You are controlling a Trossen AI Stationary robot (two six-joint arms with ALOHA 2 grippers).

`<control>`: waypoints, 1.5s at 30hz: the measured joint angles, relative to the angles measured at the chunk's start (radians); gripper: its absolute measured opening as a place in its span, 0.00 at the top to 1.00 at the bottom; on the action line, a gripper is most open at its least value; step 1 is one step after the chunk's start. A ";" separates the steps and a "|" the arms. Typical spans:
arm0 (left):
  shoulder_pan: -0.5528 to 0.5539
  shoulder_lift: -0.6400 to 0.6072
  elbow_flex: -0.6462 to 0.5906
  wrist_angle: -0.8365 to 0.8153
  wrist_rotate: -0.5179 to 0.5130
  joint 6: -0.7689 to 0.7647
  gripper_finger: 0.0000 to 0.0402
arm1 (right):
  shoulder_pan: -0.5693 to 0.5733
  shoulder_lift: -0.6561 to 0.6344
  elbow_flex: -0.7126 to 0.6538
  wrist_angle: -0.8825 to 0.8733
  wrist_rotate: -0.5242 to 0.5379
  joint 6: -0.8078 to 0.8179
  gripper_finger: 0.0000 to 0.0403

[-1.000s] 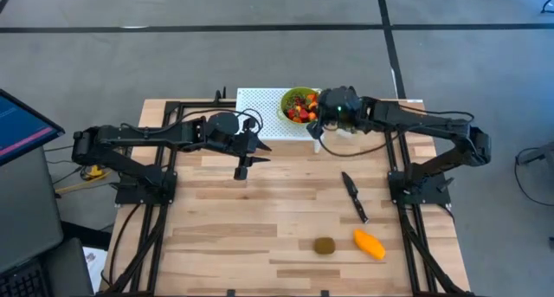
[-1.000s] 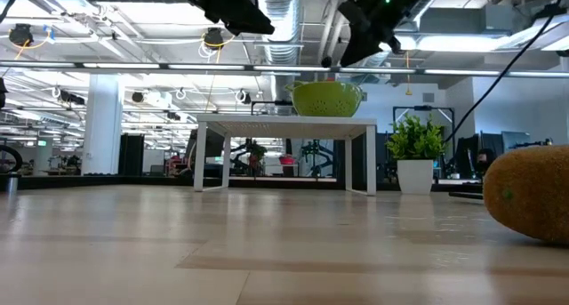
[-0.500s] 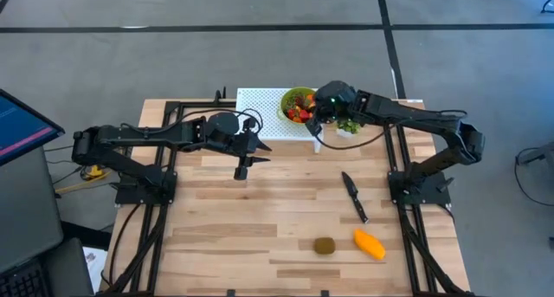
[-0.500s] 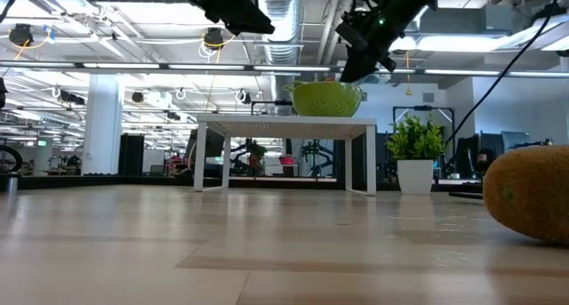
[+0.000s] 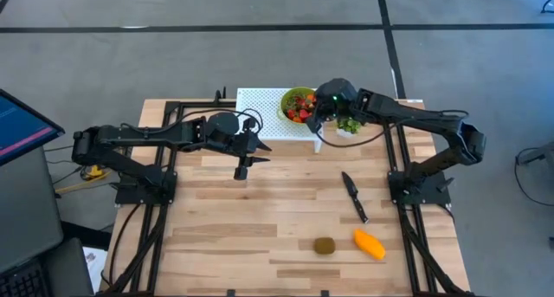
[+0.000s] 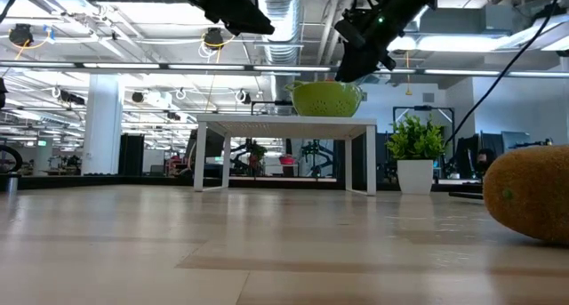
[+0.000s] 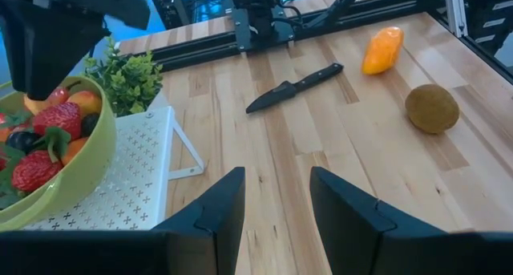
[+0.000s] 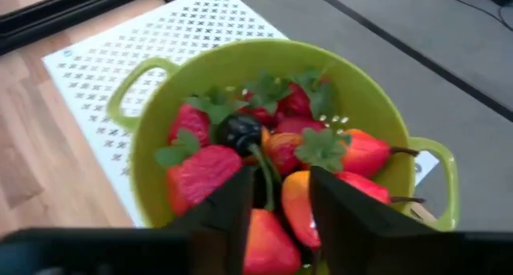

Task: Pick & Place Fruit
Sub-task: Put the brown kiwi into the green strainer bowl

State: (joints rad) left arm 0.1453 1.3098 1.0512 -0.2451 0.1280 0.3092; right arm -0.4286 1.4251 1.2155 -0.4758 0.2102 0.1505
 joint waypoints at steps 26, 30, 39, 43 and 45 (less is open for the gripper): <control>0.000 0.000 0.000 -0.003 0.000 -0.003 0.66 | 0.547 -0.021 0.234 -0.269 -0.134 0.110 0.32; 0.000 0.000 0.000 -0.002 0.000 -0.003 0.66 | 0.674 -0.011 0.234 -0.294 -0.113 0.238 0.32; 0.000 0.000 0.000 -0.002 0.000 -0.003 0.66 | 0.910 0.016 0.236 -0.316 0.044 0.451 0.32; 0.000 0.000 0.000 0.000 0.000 -0.003 0.66 | 0.974 0.062 0.230 -0.357 0.092 0.500 0.32; 0.000 0.000 0.000 -0.001 0.000 -0.003 0.66 | 0.993 0.096 0.235 -0.358 0.094 0.510 0.32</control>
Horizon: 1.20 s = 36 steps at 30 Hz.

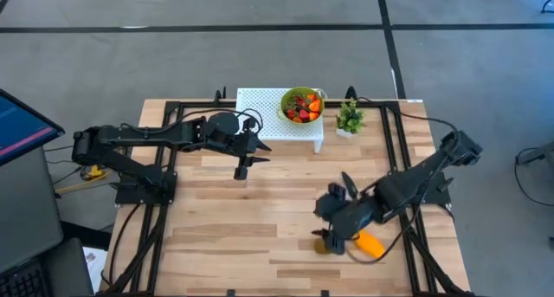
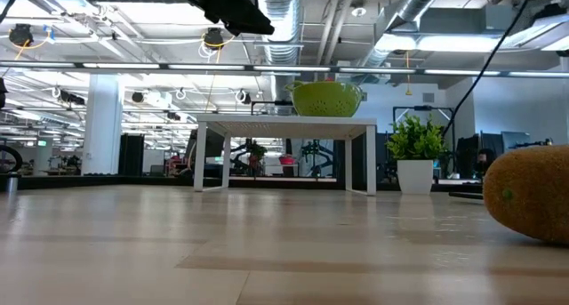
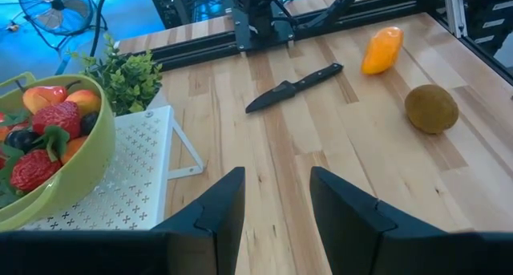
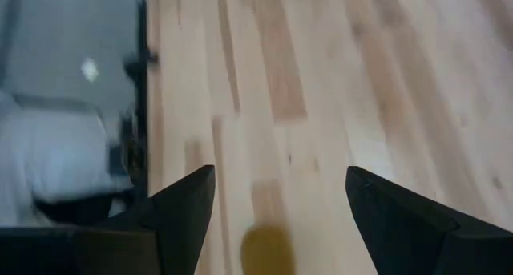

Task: Pick & Place Fruit
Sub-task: Put the brown kiwi into the green strainer bowl

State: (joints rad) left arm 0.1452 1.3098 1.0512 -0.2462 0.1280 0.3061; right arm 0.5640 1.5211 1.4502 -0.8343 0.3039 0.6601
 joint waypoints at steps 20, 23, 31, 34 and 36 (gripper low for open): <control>0.000 0.000 0.000 0.009 0.000 0.000 0.66 | 0.053 0.322 -0.003 -0.110 -0.250 -0.022 0.32; 0.000 0.000 0.000 0.009 0.000 0.001 0.66 | 0.042 0.337 -0.003 -0.127 -0.267 -0.032 0.32; 0.000 0.000 0.000 0.008 0.000 0.002 0.66 | 0.027 0.407 -0.002 -0.134 -0.296 -0.081 0.32; 0.000 0.000 0.000 0.008 0.000 0.003 0.66 | 0.024 0.437 -0.002 -0.139 -0.332 -0.085 0.32; 0.000 0.000 0.000 0.008 0.000 0.003 0.66 | 0.021 0.450 -0.002 -0.138 -0.355 -0.085 0.31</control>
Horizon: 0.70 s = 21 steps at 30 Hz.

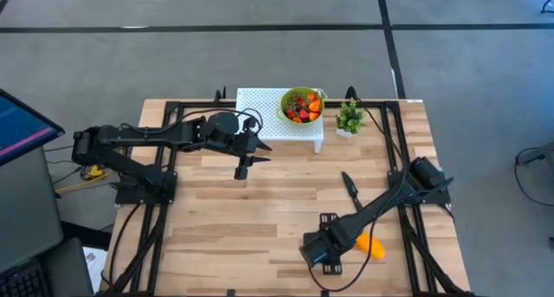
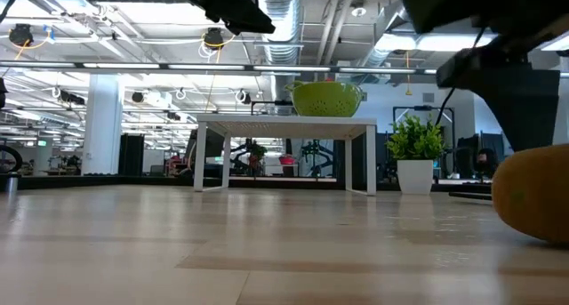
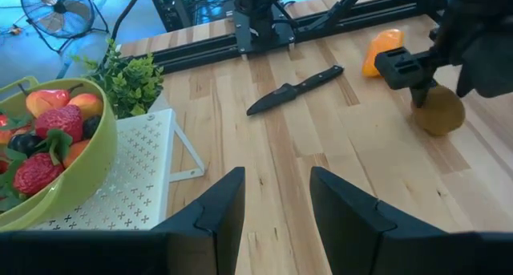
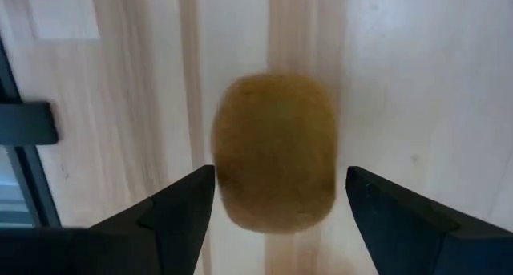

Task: Pick & Place Fruit
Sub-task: Put the brown kiwi into the green strainer bowl

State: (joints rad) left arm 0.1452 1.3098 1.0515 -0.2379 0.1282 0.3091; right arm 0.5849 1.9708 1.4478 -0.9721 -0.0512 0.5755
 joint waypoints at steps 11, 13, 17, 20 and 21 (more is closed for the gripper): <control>0.007 0.000 0.000 0.002 0.000 0.000 0.66 | -0.010 -0.002 -0.047 0.034 0.044 -0.008 0.31; 0.007 0.000 0.000 0.002 0.000 0.000 0.66 | -0.012 -0.001 -0.080 0.059 0.032 -0.003 0.31; 0.007 0.000 0.000 0.002 0.000 0.000 0.66 | -0.022 -0.001 -0.142 0.094 0.003 0.001 0.31; 0.007 0.000 0.000 0.002 0.000 0.000 0.66 | -0.027 -0.001 -0.172 0.096 0.000 0.009 0.31; 0.007 0.000 0.000 0.002 0.000 0.000 0.66 | -0.027 -0.001 -0.177 0.094 0.000 0.009 0.31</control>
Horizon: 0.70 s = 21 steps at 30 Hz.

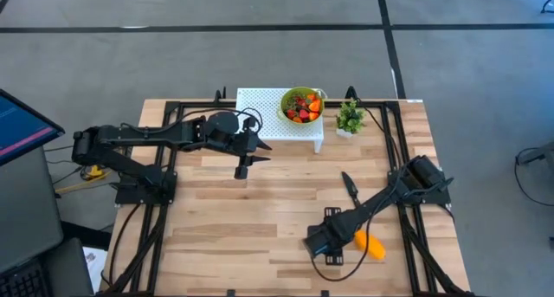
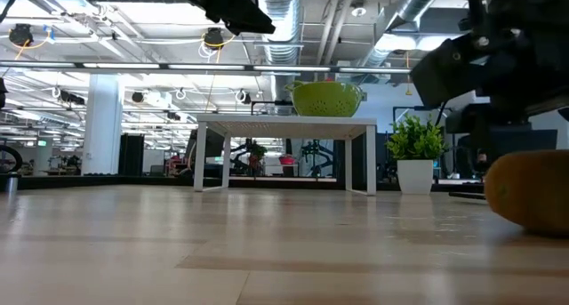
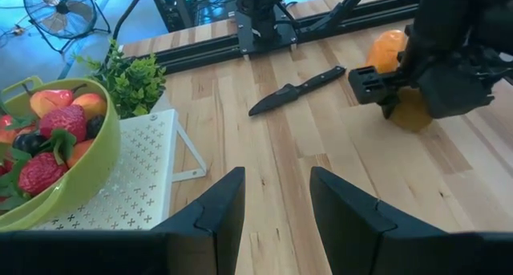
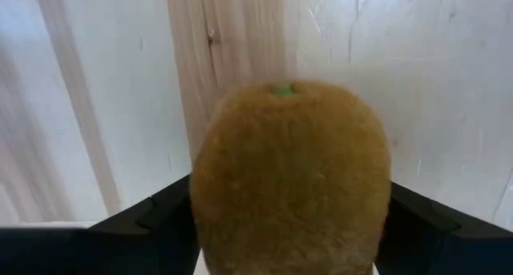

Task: Pick & Place Fruit
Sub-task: Put the brown kiwi into the green strainer bowl

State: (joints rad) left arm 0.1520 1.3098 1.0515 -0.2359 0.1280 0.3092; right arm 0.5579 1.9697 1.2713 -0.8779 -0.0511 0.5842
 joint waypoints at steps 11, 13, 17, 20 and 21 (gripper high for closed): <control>0.000 0.000 0.000 0.000 0.000 0.000 0.66 | 0.002 -0.003 -0.012 0.005 0.003 -0.008 0.31; 0.000 0.000 0.000 0.000 0.000 0.000 0.66 | 0.002 -0.003 -0.012 0.006 0.003 -0.008 0.31; 0.000 0.000 0.000 0.000 0.000 0.000 0.66 | 0.002 -0.003 -0.013 0.006 0.003 -0.008 0.33; 0.000 0.000 0.000 0.000 0.000 0.000 0.66 | 0.002 -0.003 -0.013 0.005 0.003 -0.008 0.37; 0.000 0.000 0.000 0.000 0.000 0.000 0.66 | 0.002 -0.003 -0.013 0.004 0.003 -0.008 0.39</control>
State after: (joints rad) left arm 0.1520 1.3098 1.0515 -0.2356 0.1280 0.3092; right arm 0.5598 1.9671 1.2579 -0.8738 -0.0483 0.5761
